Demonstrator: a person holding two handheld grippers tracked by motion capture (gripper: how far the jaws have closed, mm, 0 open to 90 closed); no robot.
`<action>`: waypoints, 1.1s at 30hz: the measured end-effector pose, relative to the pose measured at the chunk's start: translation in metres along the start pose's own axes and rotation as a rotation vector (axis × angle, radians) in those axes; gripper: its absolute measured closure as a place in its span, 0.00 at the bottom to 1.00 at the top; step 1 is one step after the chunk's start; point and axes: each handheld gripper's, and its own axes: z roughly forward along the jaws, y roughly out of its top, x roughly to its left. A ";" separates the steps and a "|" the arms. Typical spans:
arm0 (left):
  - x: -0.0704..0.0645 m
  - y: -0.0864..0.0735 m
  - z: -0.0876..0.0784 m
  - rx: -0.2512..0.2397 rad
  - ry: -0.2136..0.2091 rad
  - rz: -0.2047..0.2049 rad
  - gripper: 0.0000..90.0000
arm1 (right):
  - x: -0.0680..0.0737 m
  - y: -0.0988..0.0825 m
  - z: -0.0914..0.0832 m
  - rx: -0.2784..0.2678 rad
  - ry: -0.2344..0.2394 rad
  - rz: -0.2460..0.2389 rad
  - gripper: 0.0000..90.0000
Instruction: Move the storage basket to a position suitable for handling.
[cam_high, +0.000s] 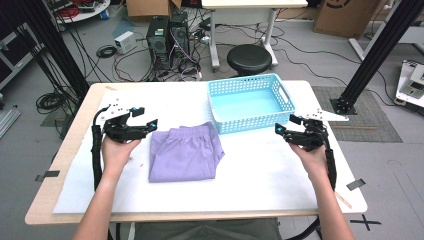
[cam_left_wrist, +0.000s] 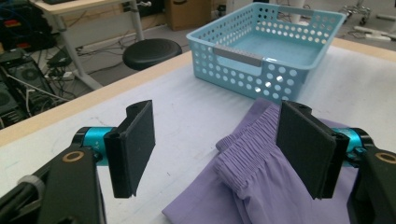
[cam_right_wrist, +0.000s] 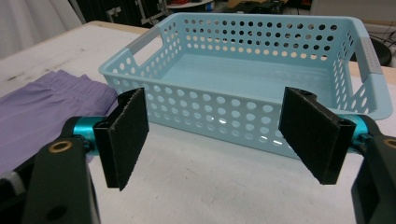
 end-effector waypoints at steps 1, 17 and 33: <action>0.000 0.000 0.000 -0.003 0.004 -0.001 0.32 | 0.000 0.000 0.000 0.004 0.001 0.001 0.27; -0.017 -0.002 0.018 -0.003 -0.051 -0.015 0.32 | -0.005 -0.003 0.001 0.011 -0.020 0.005 0.27; -0.065 -0.001 0.059 0.039 -0.171 0.010 0.32 | -0.012 -0.006 -0.004 0.004 -0.046 0.021 0.27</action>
